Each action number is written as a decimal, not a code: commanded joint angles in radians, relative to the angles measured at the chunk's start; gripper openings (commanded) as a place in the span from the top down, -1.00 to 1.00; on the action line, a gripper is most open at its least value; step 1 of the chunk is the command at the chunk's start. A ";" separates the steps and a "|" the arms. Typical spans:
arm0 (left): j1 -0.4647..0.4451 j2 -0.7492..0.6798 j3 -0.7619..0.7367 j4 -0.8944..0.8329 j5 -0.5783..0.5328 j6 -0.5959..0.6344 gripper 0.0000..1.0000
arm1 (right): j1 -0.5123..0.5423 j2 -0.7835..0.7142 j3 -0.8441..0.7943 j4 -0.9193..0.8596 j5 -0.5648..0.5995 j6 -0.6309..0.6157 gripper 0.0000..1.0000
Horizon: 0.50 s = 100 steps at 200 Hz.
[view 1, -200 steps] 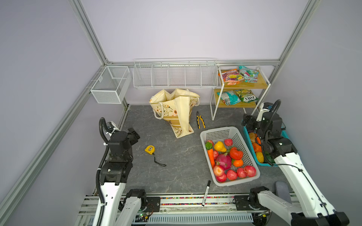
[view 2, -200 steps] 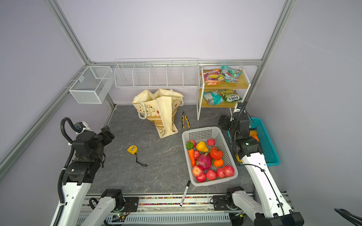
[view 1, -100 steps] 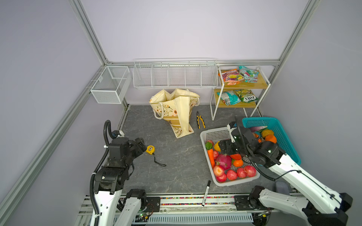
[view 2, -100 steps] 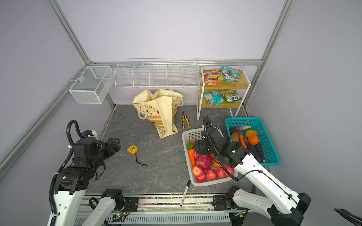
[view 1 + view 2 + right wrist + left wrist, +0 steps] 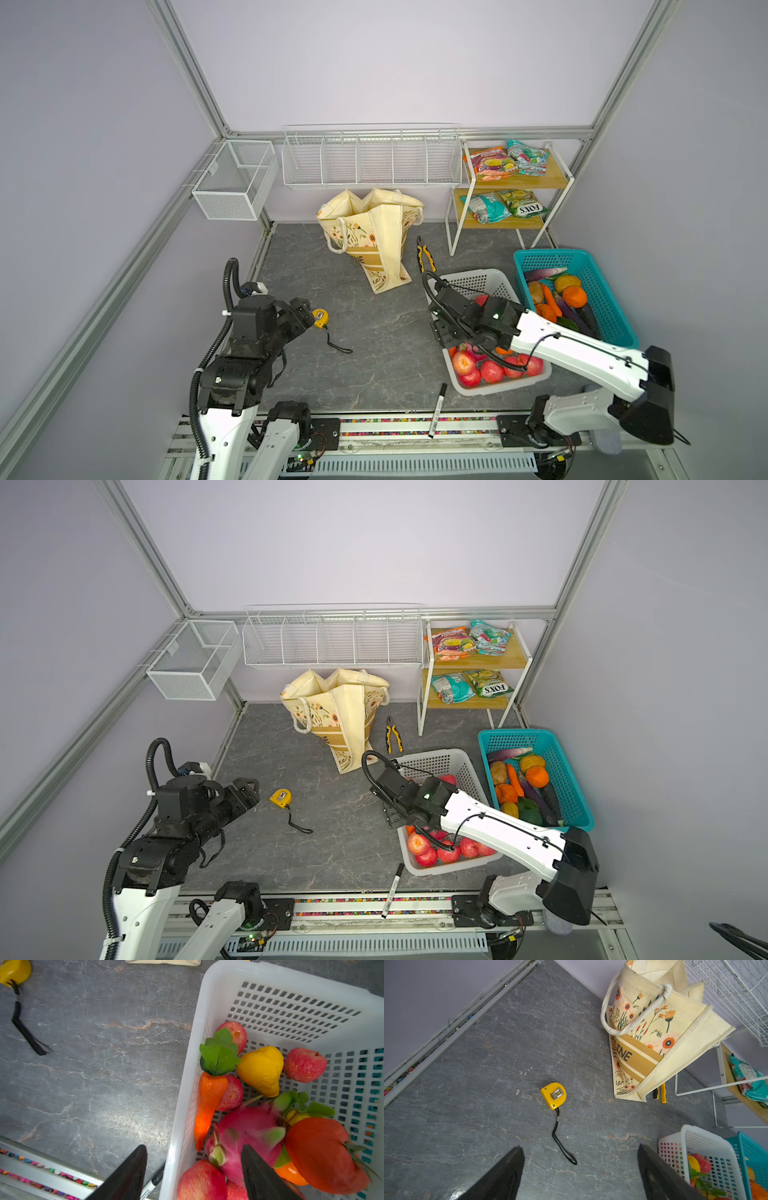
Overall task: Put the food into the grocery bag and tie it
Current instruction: 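Raise the left arm toward the cream tote bag while the right reaches over the basket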
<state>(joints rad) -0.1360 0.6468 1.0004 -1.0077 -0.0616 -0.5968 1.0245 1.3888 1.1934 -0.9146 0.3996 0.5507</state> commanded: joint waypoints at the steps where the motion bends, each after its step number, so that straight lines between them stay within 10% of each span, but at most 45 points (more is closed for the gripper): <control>1: -0.004 0.006 -0.012 -0.021 0.003 -0.005 -0.73 | -0.007 0.057 0.026 0.041 -0.015 0.007 -0.38; 100: -0.001 0.230 0.048 0.188 0.064 -0.015 -0.62 | -0.137 0.320 0.148 0.085 -0.088 -0.041 0.66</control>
<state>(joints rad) -0.1360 0.7963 0.9833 -0.8993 -0.0166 -0.6094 0.9108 1.6714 1.3014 -0.8436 0.3309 0.5255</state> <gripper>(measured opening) 0.808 0.207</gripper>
